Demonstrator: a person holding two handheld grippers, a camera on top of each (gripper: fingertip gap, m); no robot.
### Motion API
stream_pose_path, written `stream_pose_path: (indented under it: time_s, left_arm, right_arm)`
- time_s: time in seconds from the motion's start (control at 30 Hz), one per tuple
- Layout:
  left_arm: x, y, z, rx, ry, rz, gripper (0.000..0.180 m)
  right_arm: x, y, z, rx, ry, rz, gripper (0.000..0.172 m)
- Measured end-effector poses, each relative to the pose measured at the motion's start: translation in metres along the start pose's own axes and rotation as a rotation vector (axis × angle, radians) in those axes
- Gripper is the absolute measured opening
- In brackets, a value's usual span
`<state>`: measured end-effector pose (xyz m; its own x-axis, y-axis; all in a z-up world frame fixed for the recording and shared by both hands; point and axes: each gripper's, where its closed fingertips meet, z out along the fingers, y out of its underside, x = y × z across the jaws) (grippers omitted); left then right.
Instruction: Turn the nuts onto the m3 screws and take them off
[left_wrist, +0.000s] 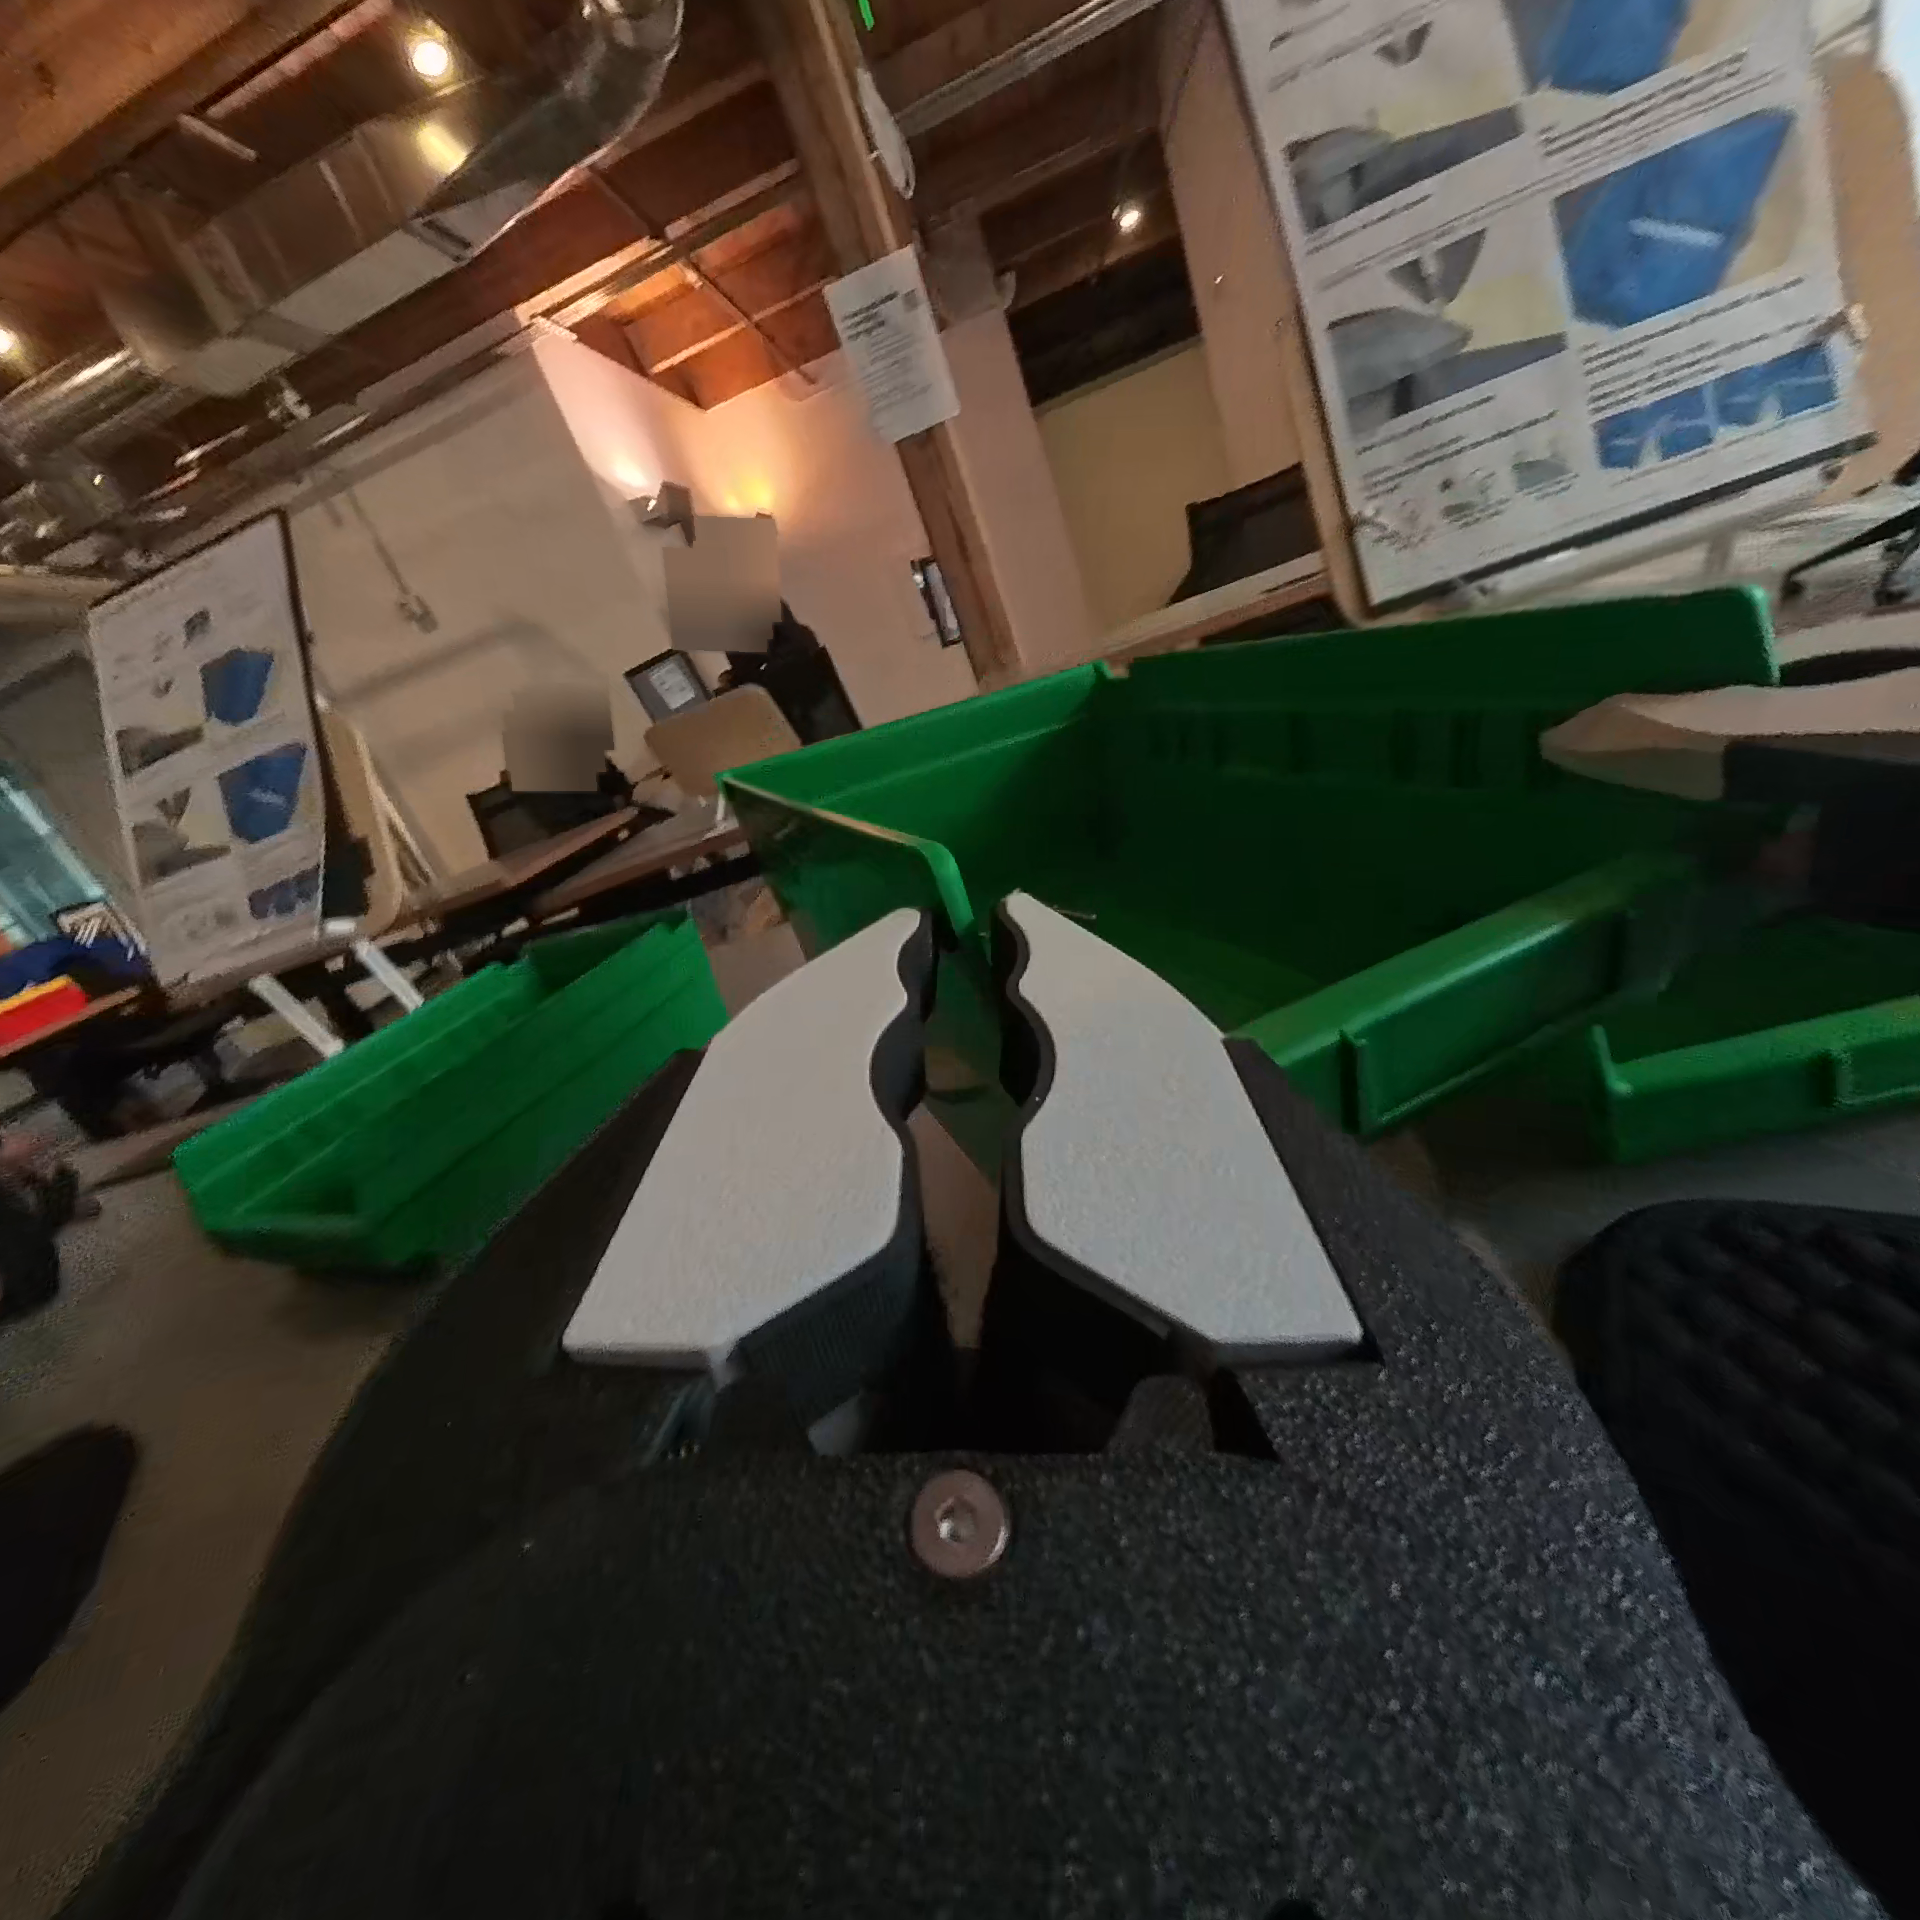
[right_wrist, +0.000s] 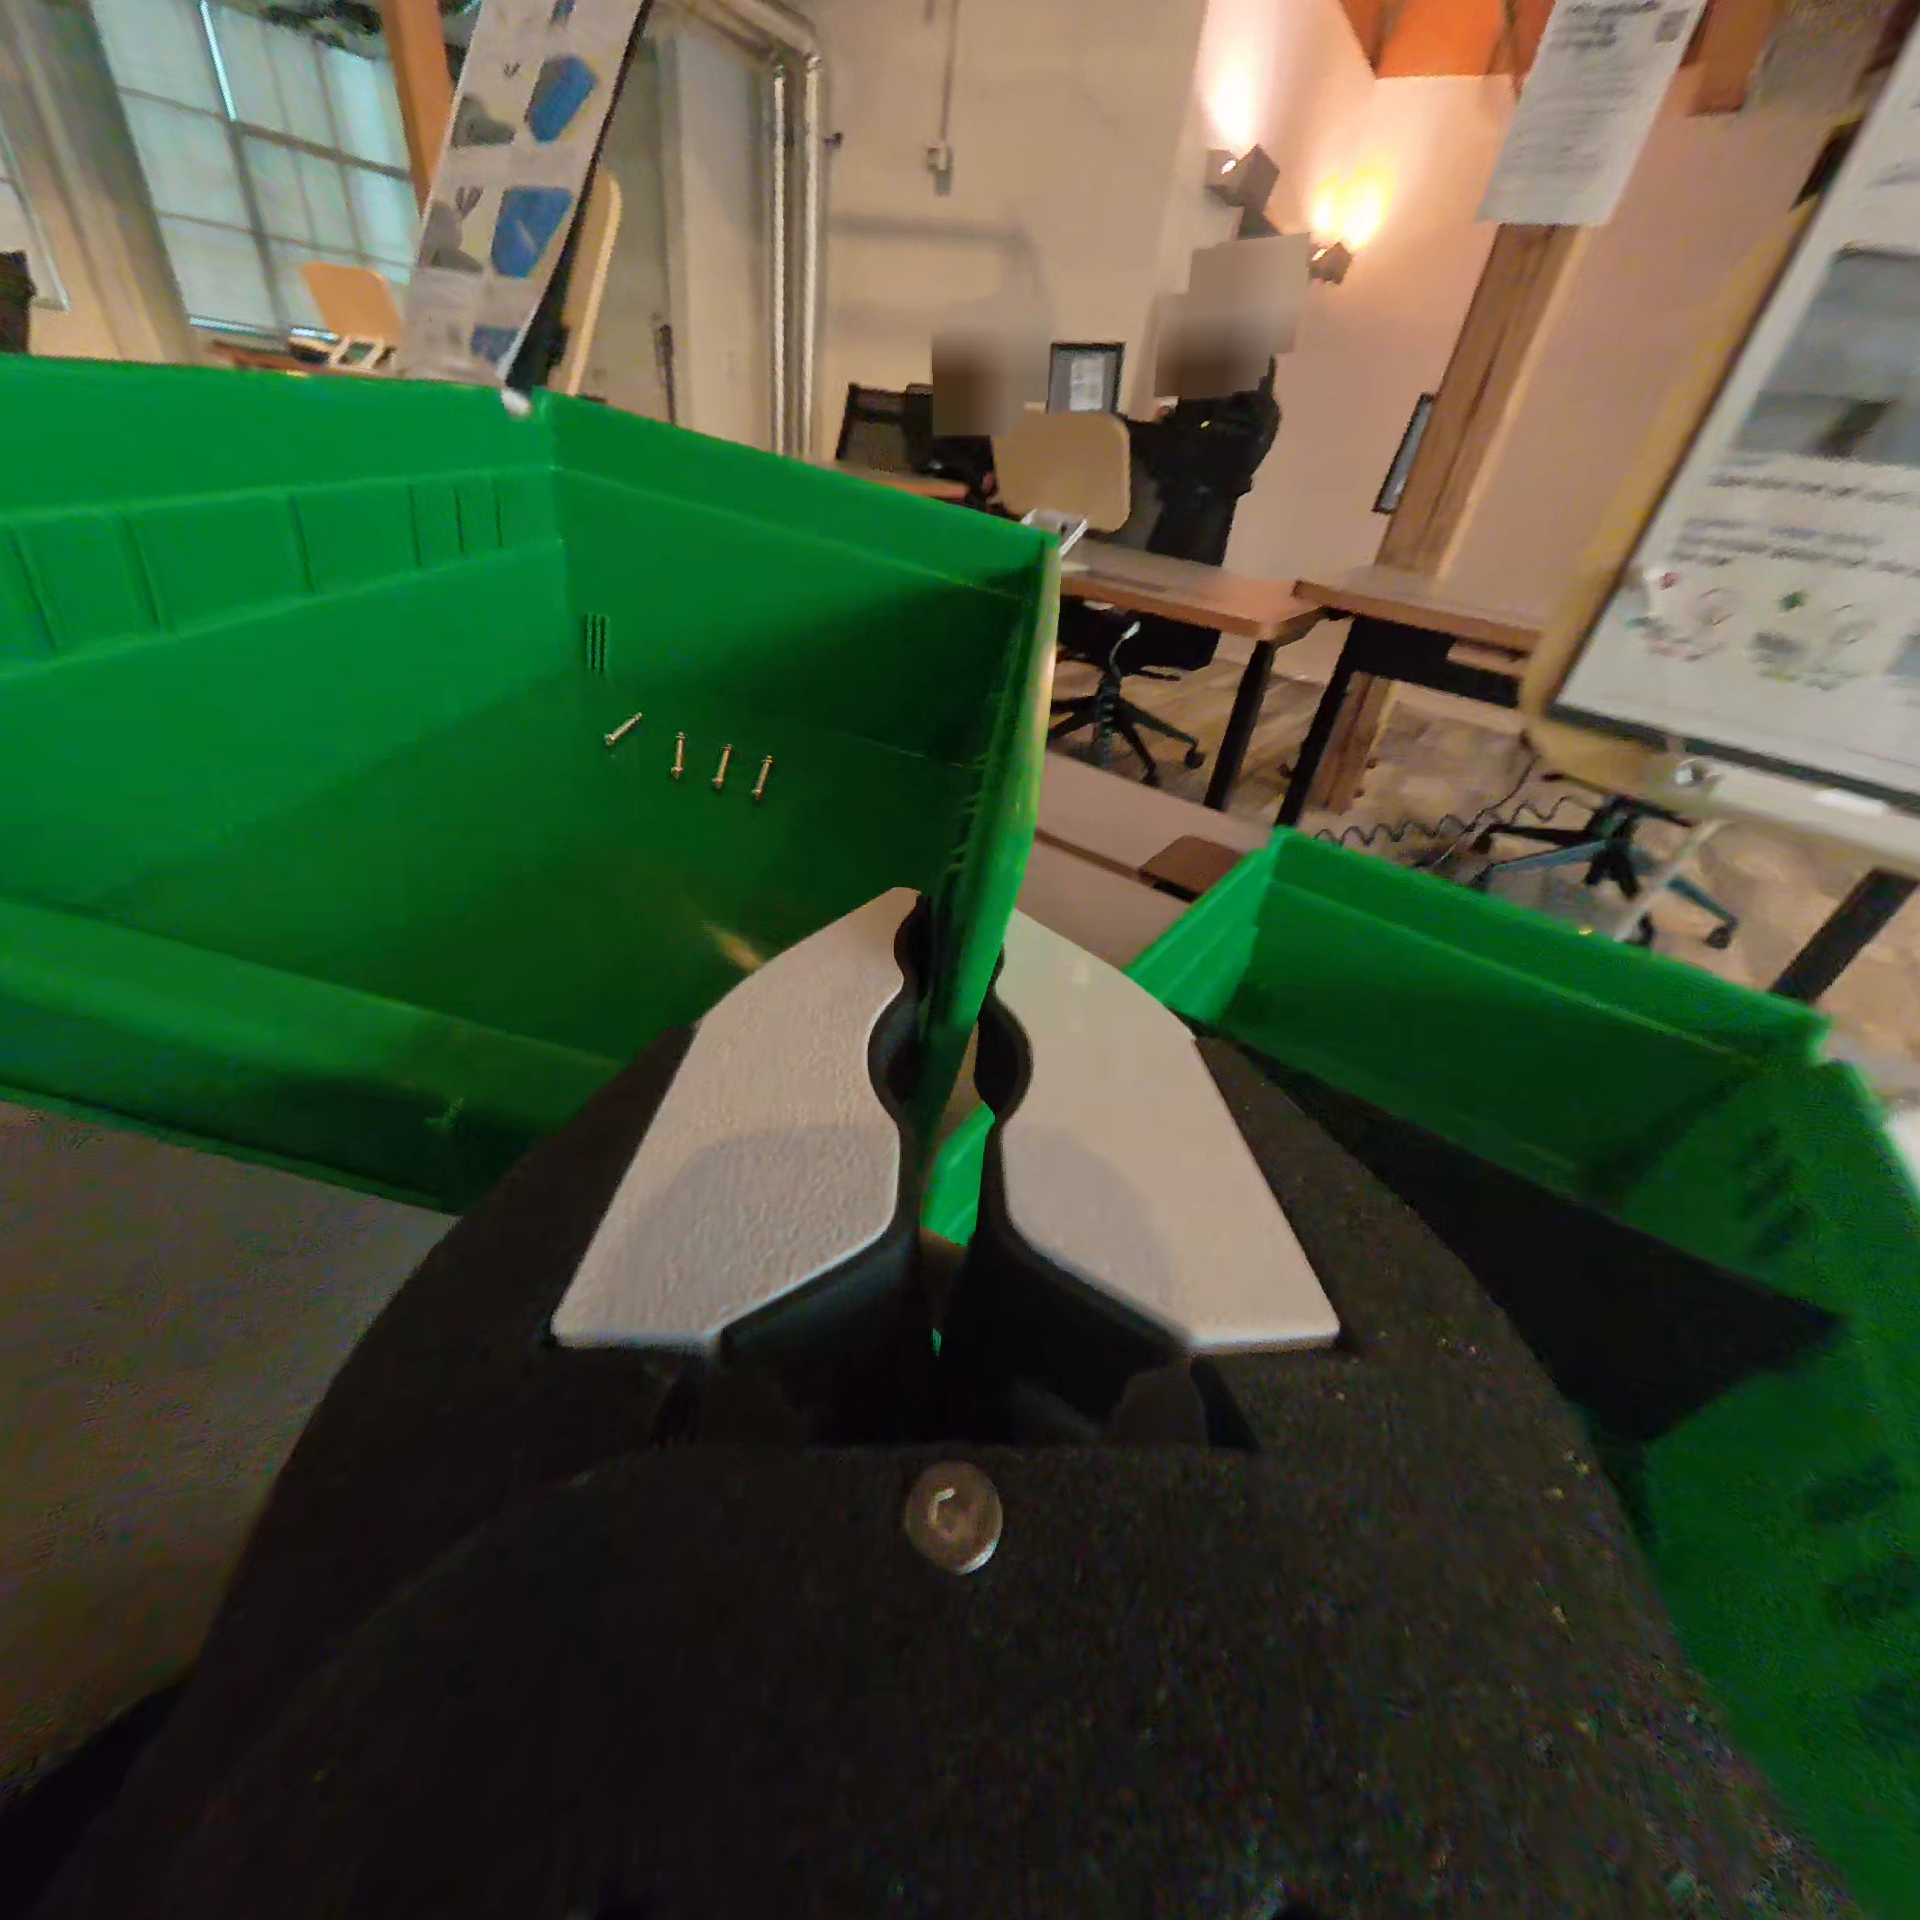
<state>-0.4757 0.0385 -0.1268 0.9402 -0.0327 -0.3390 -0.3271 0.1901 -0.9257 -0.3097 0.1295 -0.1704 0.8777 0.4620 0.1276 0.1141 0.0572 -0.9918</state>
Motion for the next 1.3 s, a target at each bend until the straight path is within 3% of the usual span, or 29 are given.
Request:
stream_pose_path:
  time_s: [0.27, 0.57, 0.93, 1.3]
  left_arm:
    - [-0.024, 0.052, -0.010, -0.076, -0.054, -0.072, 0.006]
    - [-0.033, 0.102, 0.006, -0.108, -0.066, -0.159, 0.004]
    - [-0.042, 0.123, 0.035, -0.136, -0.064, -0.268, 0.003]
    - [-0.045, 0.152, 0.067, -0.238, -0.059, -0.319, 0.006]
  right_arm:
    - [-0.043, 0.043, 0.015, -0.082, -0.044, -0.063, 0.007]
    - [-0.053, 0.064, 0.022, -0.116, 0.015, -0.186, 0.010]
    - [-0.055, 0.072, 0.028, -0.152, 0.054, -0.268, 0.018]
    - [-0.064, 0.091, 0.043, -0.290, -0.040, -0.178, 0.038]
